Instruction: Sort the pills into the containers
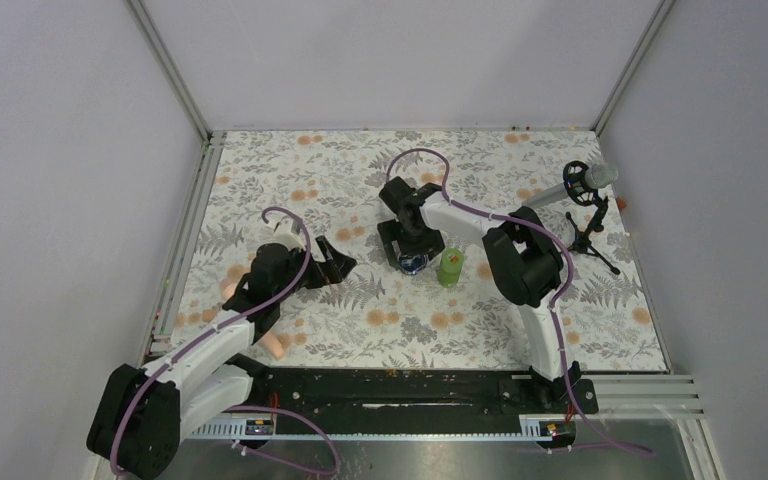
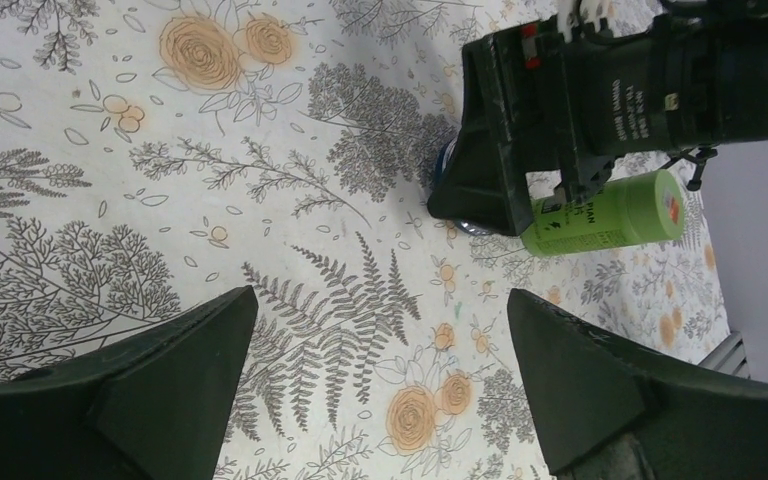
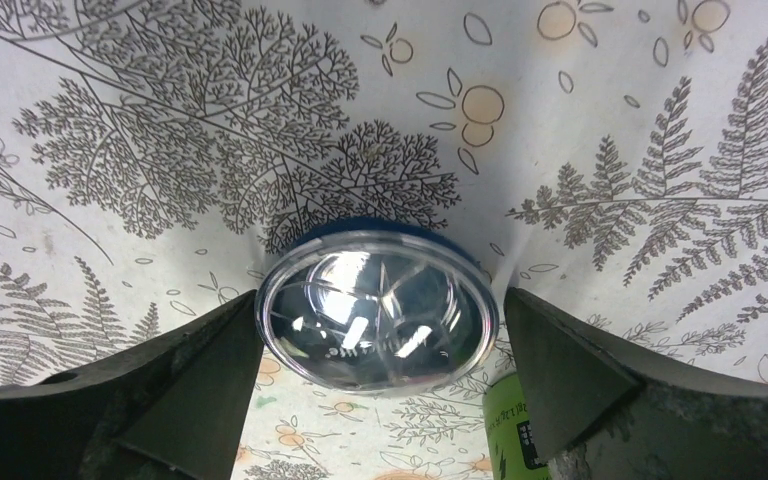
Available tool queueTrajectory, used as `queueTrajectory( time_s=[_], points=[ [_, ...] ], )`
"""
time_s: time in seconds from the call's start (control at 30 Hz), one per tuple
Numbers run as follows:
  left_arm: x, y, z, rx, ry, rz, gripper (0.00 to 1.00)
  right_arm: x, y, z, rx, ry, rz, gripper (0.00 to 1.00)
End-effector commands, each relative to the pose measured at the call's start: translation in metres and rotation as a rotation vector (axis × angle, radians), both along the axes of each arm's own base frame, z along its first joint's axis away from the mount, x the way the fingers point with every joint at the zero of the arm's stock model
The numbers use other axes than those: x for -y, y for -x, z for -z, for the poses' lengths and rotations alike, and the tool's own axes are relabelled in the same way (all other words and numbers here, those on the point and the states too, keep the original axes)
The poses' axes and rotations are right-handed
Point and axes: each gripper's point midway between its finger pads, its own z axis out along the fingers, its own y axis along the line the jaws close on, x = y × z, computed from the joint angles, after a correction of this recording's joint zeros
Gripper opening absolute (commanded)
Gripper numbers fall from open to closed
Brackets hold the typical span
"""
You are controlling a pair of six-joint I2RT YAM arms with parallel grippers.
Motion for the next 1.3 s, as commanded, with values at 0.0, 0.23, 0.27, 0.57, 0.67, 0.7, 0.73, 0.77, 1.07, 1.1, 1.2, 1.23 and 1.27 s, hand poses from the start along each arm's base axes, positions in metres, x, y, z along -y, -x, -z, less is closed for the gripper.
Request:
queueTrajectory(
  time_s=[0.0,0.23,0.27,0.57,0.67,0.7,0.73,0.77,1.07,1.1,1.2,1.23,1.27],
  points=[
    [-0.001,-0.012,-0.014,0.131,0.015,-0.028,0.99,-0.003,-0.014,-0.003,0.072,0.023,0.021,0.95],
    [0.007,-0.011,-0.016,0.187,0.062,-0.009,0.99,-0.004,-0.017,0.005,0.126,0.024,0.003,0.94],
    [0.007,-0.008,-0.014,0.185,0.066,-0.004,0.99,-0.007,-0.016,0.005,0.119,0.011,-0.022,0.94],
    [0.005,0.004,0.001,0.155,0.06,0.003,0.99,-0.009,-0.001,-0.003,0.036,-0.004,-0.054,0.87],
    [0.008,0.004,0.004,0.141,0.064,0.011,0.98,-0.007,0.004,-0.001,0.022,-0.007,-0.021,0.76],
    [0.01,0.003,0.004,0.138,0.068,0.017,0.98,-0.007,0.005,-0.001,0.023,-0.008,-0.012,0.72],
    [0.012,0.003,0.003,0.138,0.074,0.02,0.98,-0.007,0.004,-0.002,0.03,-0.012,-0.002,0.69],
    [0.014,0.002,0.004,0.132,0.079,0.023,0.98,-0.006,0.003,-0.004,0.04,-0.012,0.011,0.67],
    [0.022,-0.013,0.012,0.122,0.04,-0.045,0.96,-0.008,-0.004,-0.022,0.14,-0.092,0.274,0.91],
    [0.022,-0.014,0.014,0.116,0.03,-0.056,0.96,-0.008,-0.004,-0.023,0.145,-0.103,0.309,0.96],
    [0.025,-0.018,0.016,0.127,-0.004,-0.06,0.96,-0.01,-0.001,-0.031,0.13,-0.122,0.341,0.99],
    [0.027,-0.019,0.017,0.128,-0.021,-0.054,0.96,-0.013,0.003,-0.033,0.112,-0.14,0.351,0.99],
    [0.029,-0.02,0.019,0.123,-0.039,-0.046,0.96,-0.018,0.008,-0.034,0.085,-0.165,0.358,1.0]
  ],
)
